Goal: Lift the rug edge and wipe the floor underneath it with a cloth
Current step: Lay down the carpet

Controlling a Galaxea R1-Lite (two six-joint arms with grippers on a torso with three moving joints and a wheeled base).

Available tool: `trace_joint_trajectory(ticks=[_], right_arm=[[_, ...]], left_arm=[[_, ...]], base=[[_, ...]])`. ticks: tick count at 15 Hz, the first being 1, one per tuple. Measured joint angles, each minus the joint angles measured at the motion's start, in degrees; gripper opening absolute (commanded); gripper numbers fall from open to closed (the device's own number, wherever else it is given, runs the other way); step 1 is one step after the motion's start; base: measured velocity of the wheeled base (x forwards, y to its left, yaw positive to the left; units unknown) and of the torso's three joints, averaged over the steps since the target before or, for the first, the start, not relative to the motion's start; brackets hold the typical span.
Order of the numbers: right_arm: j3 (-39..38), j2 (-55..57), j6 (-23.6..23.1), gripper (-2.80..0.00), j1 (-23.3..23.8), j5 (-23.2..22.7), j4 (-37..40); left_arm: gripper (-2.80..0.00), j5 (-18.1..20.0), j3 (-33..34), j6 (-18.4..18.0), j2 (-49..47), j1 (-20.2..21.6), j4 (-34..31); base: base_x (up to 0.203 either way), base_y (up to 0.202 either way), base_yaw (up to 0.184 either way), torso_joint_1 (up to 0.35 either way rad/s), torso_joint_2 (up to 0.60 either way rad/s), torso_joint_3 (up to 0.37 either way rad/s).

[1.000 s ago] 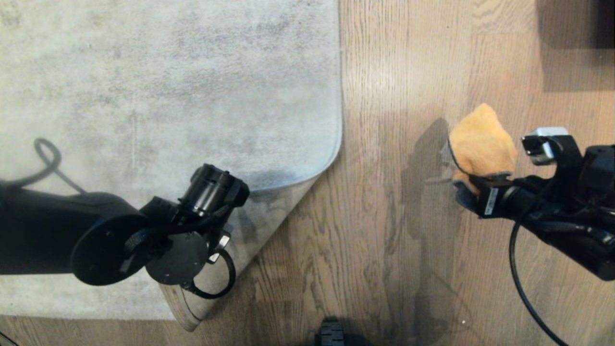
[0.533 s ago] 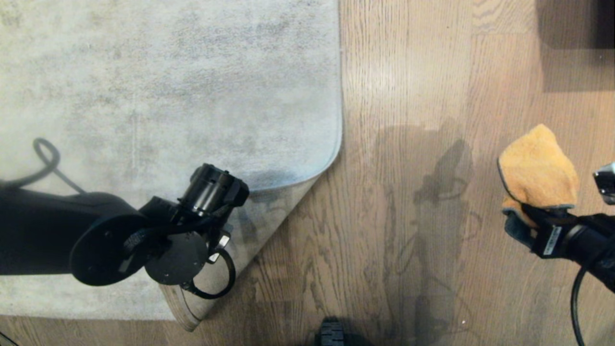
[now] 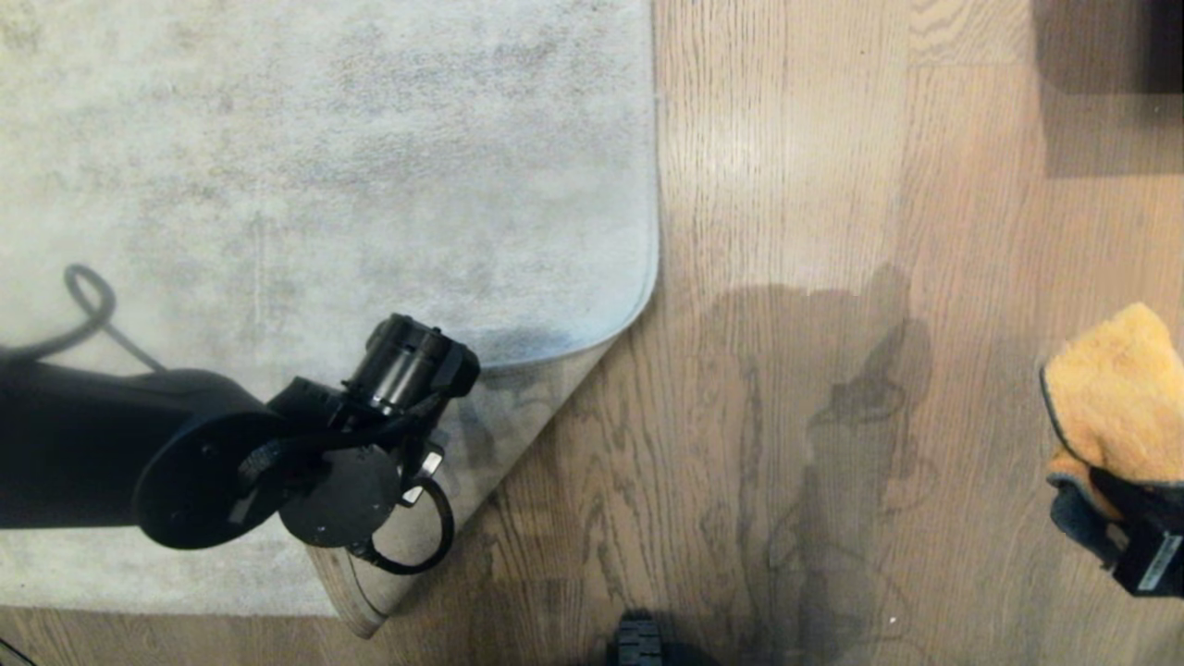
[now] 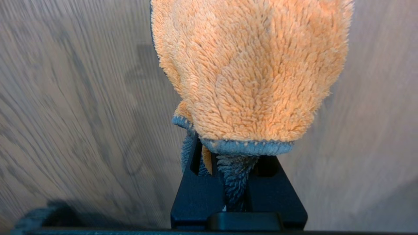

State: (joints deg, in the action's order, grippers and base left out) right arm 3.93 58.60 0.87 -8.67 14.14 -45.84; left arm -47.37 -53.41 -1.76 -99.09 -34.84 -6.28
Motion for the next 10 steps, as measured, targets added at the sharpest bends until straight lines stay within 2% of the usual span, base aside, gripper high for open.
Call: trace_joint_trajectory(ticks=[2,5,10], right_arm=[[-2.55,-3.67,0.01,-2.8,0.32,0.0,1.56],[-3.69,-11.67,-0.26,-2.8,0.38,0.06,9.56],[-2.82,-33.54,-2.31,-2.8,0.03,-0.16,32.38]], left_arm=[[-2.8,0.02,-0.15,0.0,-0.02,-0.05,0.02],[-2.8,0.02,-0.39,-0.04,-0.04,-0.07,0.06],[-2.8,0.02,-0.26,-0.04,0.09,-0.13,0.06]], base=[[0.0,0.0,0.0,0.0,0.0,0.0],[0.0,0.0,0.0,0.0,0.0,0.0],[0.0,0.0,0.0,0.0,0.0,0.0]])
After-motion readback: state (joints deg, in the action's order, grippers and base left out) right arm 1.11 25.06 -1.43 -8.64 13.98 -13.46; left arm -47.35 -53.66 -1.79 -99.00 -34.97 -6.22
